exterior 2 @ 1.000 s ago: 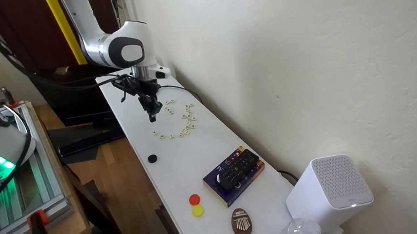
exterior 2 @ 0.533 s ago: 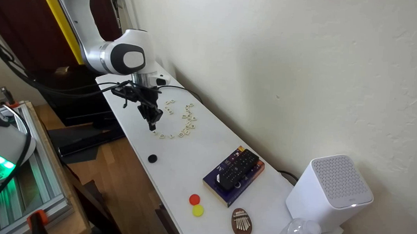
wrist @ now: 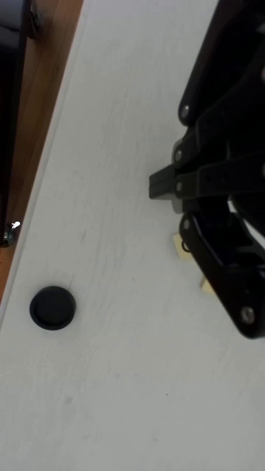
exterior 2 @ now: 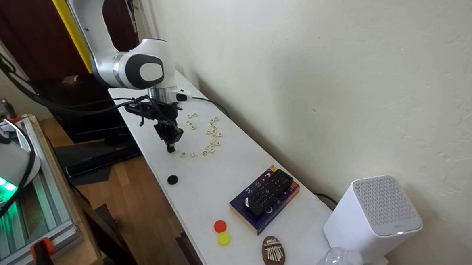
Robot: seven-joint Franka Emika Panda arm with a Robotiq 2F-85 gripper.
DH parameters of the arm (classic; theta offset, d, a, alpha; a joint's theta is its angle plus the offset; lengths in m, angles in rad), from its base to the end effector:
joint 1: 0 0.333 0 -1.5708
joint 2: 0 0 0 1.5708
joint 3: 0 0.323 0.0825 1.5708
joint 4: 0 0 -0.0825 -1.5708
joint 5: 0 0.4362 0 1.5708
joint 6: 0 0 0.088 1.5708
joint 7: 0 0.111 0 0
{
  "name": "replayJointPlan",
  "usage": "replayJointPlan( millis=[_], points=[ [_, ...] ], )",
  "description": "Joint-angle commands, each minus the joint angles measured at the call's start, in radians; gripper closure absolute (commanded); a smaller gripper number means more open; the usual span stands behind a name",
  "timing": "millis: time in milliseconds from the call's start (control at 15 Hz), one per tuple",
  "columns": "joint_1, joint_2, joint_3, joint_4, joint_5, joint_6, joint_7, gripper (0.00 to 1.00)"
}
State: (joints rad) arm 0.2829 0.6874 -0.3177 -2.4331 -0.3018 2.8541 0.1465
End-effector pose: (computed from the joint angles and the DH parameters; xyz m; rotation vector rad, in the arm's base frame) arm 0.4244 -0.0409 -0.0199 2.8413 0.2339 -0.3525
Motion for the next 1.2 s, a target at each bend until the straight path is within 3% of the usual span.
replayJointPlan(
  millis=[0, 600, 1133],
  points=[
    [-0.019, 0.019, 0.025, 0.008, 0.005, 0.008, -0.014, 1.0],
    [-0.118, 0.005, 0.129, 0.037, 0.092, -0.063, -0.01, 1.0],
    [-0.188, 0.006, 0.228, 0.096, 0.254, -0.128, 0.033, 1.0]
  ],
)
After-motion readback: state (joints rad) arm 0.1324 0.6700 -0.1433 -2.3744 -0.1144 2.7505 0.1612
